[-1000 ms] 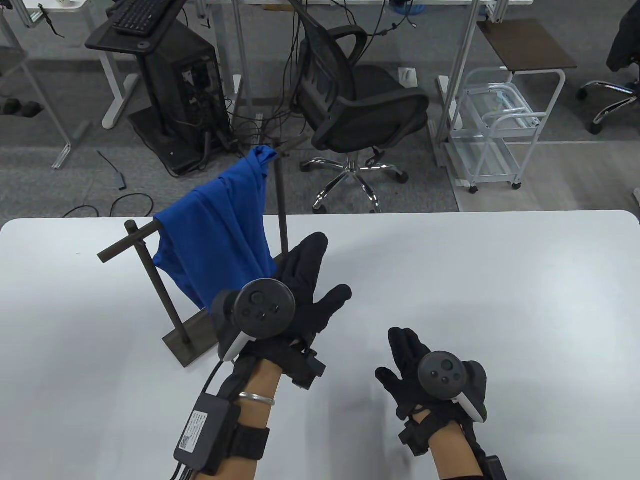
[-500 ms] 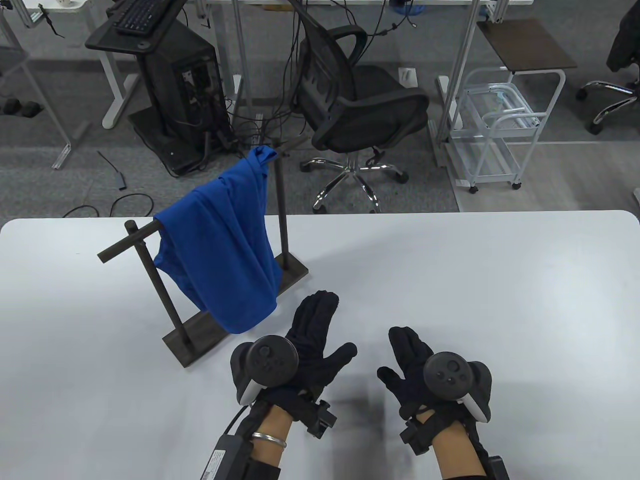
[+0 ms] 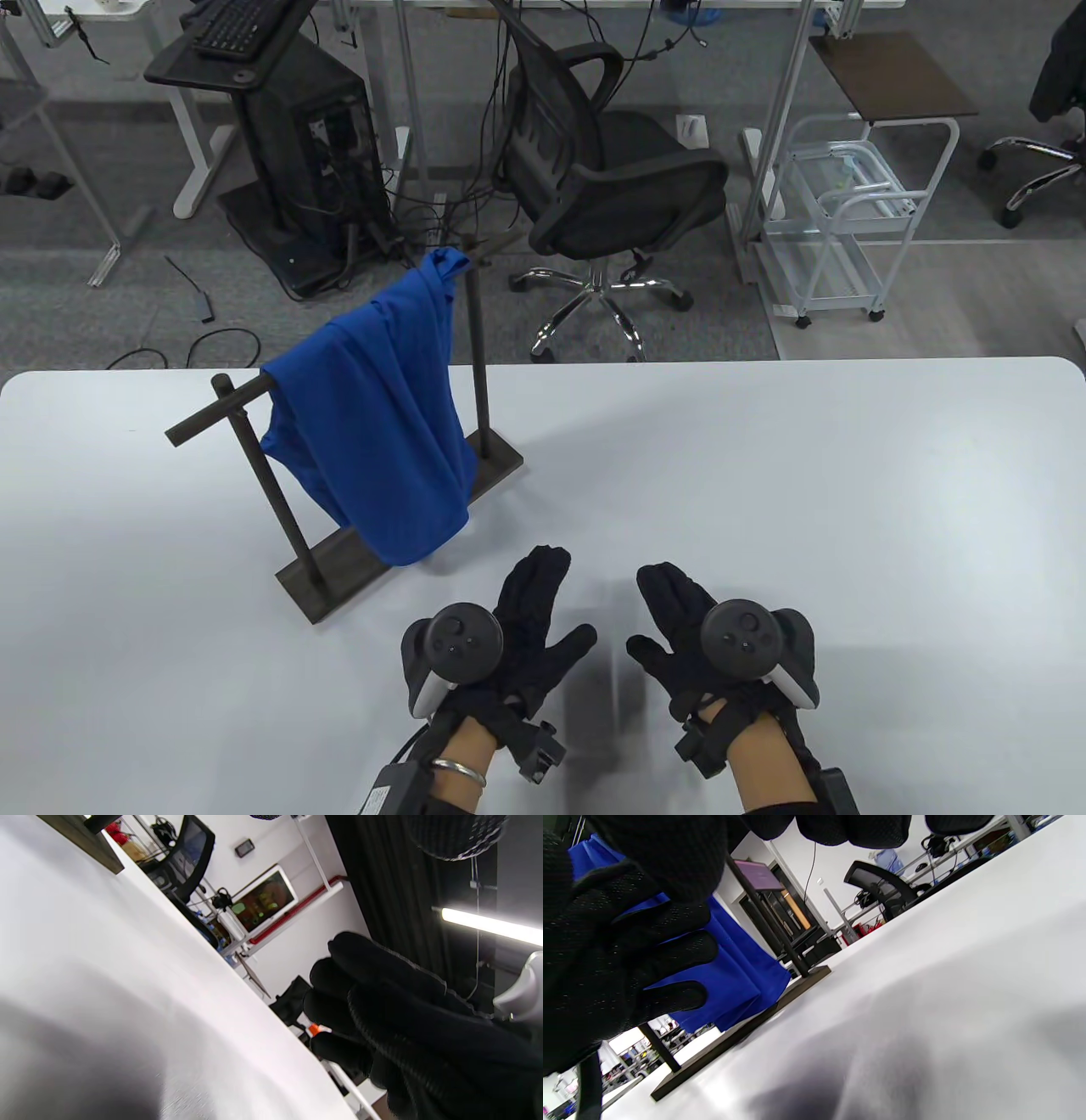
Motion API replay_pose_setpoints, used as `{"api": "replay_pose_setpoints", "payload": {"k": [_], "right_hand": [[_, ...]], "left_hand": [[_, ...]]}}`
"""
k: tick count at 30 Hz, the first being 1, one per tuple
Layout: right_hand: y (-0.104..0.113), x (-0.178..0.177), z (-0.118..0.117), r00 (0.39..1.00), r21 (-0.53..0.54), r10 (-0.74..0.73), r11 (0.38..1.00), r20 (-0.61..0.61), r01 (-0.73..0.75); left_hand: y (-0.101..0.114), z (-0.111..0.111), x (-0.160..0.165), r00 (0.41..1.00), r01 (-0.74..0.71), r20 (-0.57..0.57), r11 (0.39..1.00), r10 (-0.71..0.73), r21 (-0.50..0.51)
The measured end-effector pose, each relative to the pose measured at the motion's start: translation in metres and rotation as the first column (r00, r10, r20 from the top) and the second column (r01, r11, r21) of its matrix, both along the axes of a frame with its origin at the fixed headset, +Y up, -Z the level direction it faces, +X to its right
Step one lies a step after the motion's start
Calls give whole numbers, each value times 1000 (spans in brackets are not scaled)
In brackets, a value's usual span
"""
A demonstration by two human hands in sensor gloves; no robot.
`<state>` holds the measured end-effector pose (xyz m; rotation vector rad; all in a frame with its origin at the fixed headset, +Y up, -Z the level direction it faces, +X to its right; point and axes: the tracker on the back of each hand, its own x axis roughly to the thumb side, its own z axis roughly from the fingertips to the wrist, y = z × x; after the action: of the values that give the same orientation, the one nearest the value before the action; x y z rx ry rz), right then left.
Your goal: Hang t-shirt on desktop hanging rack
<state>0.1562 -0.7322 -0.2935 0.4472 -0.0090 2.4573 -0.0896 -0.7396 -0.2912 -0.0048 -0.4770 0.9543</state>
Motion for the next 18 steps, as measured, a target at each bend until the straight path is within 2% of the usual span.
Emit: {"api": "replay_pose_setpoints", "payload": {"k": [7,12,18], "right_hand": [[-5,-9,1,998,-32,50,998,-45,-52],[-4,-14,1,997,-41,47,998,-66,-49],[-5,-20,1,995,-35,54,998,-78,-57]], "left_hand": [[-19,5,-4,993,110,38,992,-107,-64],[-18,4,-3,969,242,46,970,-242,-5],[-18,5,-3,948,314,47,949,-315,28]]}}
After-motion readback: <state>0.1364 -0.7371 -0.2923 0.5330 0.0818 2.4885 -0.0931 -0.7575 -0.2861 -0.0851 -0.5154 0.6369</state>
